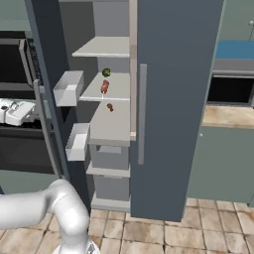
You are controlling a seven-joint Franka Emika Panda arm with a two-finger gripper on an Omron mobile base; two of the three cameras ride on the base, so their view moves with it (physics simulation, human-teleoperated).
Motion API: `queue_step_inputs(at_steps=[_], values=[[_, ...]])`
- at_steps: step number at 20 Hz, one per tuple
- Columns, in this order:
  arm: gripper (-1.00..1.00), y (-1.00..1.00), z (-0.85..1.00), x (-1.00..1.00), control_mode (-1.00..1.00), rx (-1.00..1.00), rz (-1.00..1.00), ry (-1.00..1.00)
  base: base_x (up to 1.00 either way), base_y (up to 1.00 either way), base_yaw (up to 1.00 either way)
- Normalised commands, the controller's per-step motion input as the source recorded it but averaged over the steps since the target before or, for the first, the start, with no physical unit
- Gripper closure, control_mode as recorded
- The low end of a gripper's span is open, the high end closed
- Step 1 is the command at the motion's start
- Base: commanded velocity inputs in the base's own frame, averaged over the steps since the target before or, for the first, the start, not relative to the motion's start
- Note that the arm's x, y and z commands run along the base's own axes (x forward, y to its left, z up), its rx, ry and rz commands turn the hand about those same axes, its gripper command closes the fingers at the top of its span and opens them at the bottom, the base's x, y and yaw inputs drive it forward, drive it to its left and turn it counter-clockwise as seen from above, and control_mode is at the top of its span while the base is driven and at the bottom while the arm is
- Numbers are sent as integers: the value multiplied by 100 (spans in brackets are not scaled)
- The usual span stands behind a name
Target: Store the kebab skewer in the freezer for long-term storage. Close the freezer door after placing the cooked food.
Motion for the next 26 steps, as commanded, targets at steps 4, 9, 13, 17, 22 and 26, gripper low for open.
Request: queue_step_inputs(at_steps=[4, 9, 13, 17, 22, 26], values=[[-100, -74, -7, 57, -100, 0, 21, 0, 0, 0, 0], [-100, -82, -10, 67, -100, 0, 31, 0, 0, 0, 0], [-100, -89, -4, 65, -100, 0, 36, 0, 0, 0, 0], [-100, -100, -5, 64, -100, 3, 45, 0, 0, 0, 0], [-100, -100, -17, 63, -100, 8, 47, -1, 0, 0, 0], [-100, -100, -16, 63, -100, 7, 46, 0, 0, 0, 0]])
